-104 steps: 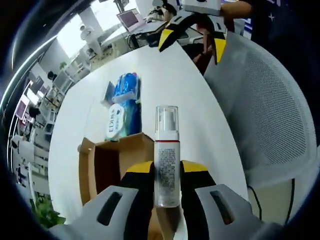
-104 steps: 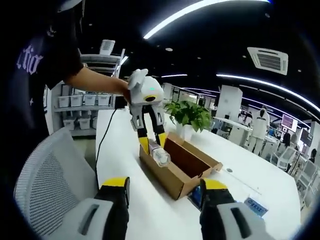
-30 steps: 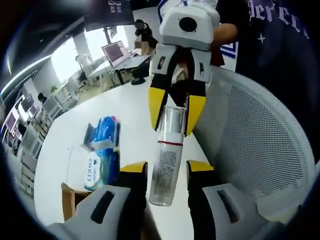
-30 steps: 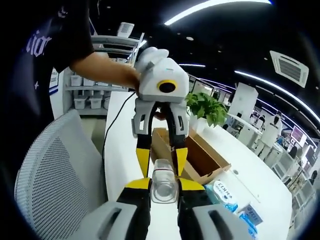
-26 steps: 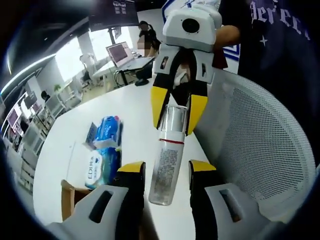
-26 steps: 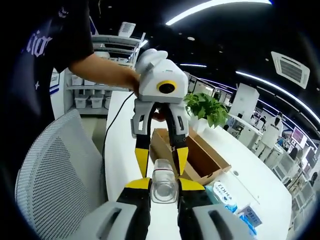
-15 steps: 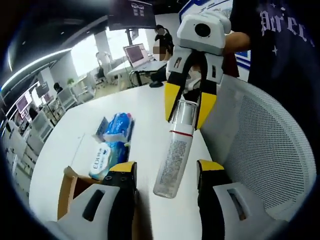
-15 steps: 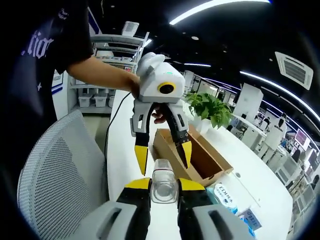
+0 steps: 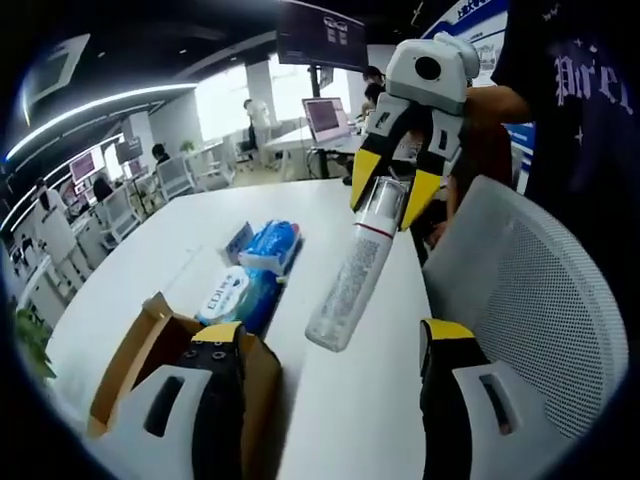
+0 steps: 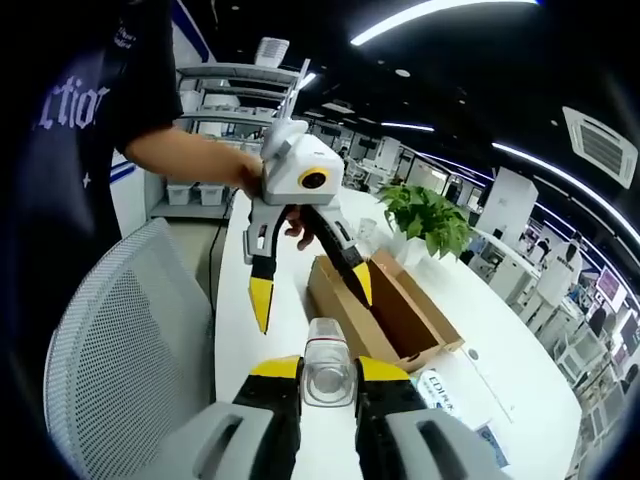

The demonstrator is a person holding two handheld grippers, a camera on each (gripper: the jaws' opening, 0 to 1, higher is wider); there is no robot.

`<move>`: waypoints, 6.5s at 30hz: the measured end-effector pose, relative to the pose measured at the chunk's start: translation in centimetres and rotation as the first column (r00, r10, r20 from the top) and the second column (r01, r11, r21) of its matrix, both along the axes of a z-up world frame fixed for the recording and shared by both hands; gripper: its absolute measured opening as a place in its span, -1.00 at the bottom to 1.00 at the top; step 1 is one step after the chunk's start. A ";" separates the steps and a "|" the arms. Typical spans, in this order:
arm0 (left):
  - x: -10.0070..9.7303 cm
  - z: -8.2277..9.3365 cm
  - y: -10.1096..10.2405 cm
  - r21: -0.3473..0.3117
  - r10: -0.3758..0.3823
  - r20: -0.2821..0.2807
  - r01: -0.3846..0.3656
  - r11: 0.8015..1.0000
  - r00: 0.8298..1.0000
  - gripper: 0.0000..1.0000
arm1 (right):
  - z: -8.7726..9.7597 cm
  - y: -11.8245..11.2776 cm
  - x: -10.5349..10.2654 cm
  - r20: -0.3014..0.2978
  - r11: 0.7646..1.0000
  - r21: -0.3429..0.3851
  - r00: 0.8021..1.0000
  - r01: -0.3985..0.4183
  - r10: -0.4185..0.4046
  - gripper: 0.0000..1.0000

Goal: Operate the shoe box by opening the lid, removing the specified soft item, and placing it in the target area until the item is outside and the box remains undamaged.

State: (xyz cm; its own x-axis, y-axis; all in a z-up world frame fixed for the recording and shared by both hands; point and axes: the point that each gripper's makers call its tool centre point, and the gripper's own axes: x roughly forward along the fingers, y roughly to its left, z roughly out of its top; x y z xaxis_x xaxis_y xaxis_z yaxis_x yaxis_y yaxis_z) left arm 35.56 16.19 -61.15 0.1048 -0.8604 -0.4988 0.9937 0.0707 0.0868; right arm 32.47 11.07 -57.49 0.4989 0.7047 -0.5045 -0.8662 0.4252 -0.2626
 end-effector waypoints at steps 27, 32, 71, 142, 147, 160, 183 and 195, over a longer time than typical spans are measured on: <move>0.4 0.0 4.3 -0.075 0.285 -0.023 -0.286 0.955 0.958 0.98 | 3.8 -3.6 6.0 0.021 0.987 -0.133 0.995 -0.091 0.095 -0.71; -0.1 -0.1 4.9 -0.086 0.313 -0.036 -0.315 0.945 0.949 0.98 | 4.6 -4.1 7.8 0.023 0.983 -0.153 0.994 -0.101 0.105 -0.71; -0.6 0.6 8.9 -0.118 0.502 -0.011 -0.499 0.858 0.865 0.98 | 4.3 -7.8 18.0 -0.048 0.904 -0.389 0.984 -0.175 0.169 -0.71; 0.4 -2.1 15.4 -0.038 0.655 -0.040 -0.656 0.754 0.754 0.91 | -12.9 -8.3 28.1 -0.394 0.699 -0.659 0.919 -0.279 -0.004 -0.67; 0.5 -2.2 15.5 -0.034 0.659 -0.041 -0.661 0.750 0.751 0.90 | -12.9 -8.4 28.6 -0.377 0.687 -0.671 0.926 -0.279 0.008 -0.61; 0.9 -2.2 15.8 -0.033 0.673 -0.041 -0.674 0.738 0.738 0.87 | -12.7 -8.5 29.1 -0.355 0.696 -0.668 0.935 -0.263 0.013 -0.58; 4.1 -3.1 18.5 -0.002 0.748 -0.065 -0.749 0.662 0.661 0.62 | -10.4 -7.6 29.6 -0.321 0.797 -0.583 0.946 -0.158 -0.046 -0.21; 7.3 -4.0 21.1 0.026 0.817 -0.068 -0.818 0.575 0.573 0.21 | -9.4 -6.5 30.3 -0.326 0.865 -0.496 0.939 -0.069 -0.112 -0.21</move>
State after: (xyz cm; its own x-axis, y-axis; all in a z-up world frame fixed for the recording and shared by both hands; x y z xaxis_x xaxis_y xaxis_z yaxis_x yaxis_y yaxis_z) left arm 42.89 37.30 -65.10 0.7331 -0.4295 -0.5273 0.5164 0.8561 0.0207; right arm 62.79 4.53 -66.92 0.2495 0.3075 -0.9183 -0.9310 0.3370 -0.1401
